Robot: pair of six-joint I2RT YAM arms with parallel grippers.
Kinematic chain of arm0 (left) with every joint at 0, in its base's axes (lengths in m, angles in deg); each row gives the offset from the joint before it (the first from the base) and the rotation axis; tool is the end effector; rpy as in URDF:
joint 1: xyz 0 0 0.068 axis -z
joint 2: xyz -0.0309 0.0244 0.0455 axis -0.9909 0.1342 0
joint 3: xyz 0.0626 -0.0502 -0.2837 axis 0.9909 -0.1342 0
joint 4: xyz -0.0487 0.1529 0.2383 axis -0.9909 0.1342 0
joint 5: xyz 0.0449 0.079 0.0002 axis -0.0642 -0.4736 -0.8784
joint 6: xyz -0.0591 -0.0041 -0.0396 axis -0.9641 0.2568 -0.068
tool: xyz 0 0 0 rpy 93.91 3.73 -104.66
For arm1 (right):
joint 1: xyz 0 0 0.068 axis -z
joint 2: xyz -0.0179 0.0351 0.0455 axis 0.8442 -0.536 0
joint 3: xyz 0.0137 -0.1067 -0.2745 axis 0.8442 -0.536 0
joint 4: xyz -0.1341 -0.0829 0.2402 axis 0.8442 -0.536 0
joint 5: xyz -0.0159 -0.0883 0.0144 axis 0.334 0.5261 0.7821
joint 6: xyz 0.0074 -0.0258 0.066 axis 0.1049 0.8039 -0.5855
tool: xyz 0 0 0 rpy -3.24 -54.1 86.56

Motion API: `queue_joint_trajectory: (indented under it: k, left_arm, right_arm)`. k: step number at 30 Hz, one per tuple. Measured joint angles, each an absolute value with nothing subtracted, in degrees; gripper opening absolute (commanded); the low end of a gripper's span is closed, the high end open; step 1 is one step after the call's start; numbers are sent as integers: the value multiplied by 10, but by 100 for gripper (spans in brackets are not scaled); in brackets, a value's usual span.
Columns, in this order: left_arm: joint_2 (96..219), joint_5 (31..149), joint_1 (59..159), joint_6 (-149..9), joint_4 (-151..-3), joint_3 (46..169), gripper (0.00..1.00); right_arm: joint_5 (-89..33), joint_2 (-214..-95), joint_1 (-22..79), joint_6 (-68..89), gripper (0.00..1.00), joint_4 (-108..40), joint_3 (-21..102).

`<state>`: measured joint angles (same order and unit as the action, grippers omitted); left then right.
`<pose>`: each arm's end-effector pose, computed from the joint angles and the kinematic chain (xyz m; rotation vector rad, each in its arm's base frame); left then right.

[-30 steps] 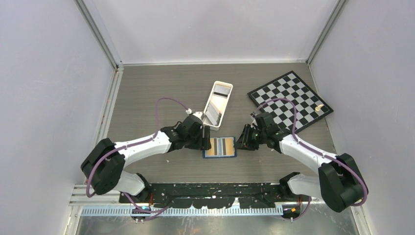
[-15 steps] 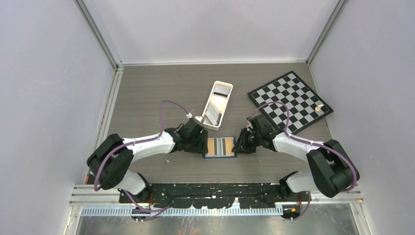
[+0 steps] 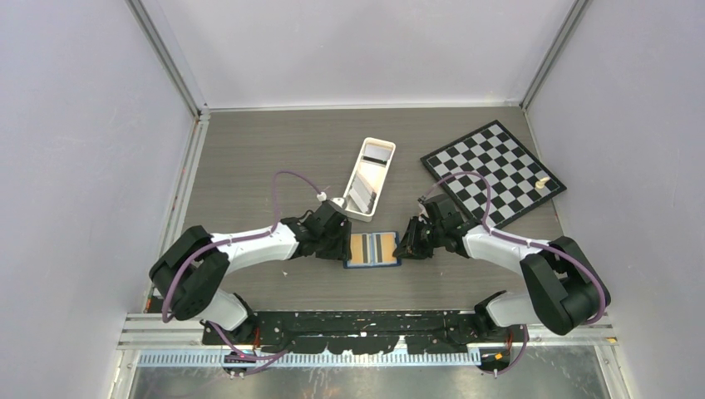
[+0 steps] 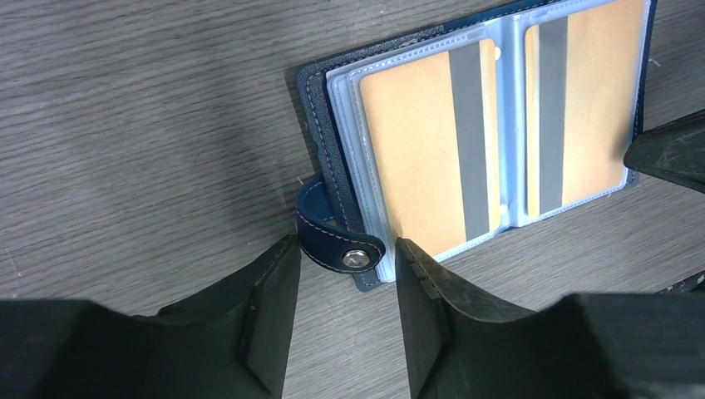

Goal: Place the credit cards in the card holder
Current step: Insert the credit card into the card holder.

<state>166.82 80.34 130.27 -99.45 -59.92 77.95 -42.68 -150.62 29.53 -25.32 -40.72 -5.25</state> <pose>0.2072 -0.2278 0.1471 0.1414 2.6691 -0.5239 0.2173 0.1414 0.1270 0.1819 2.7167 0.9388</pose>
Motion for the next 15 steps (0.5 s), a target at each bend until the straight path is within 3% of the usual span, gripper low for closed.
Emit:
queue_joint_trajectory:
  k: [15]
  left_arm:
    - [1680,809,1302,-995,-625,780,38]
  right_arm:
    - [-431,-1493,283,-259,15,-406,-52]
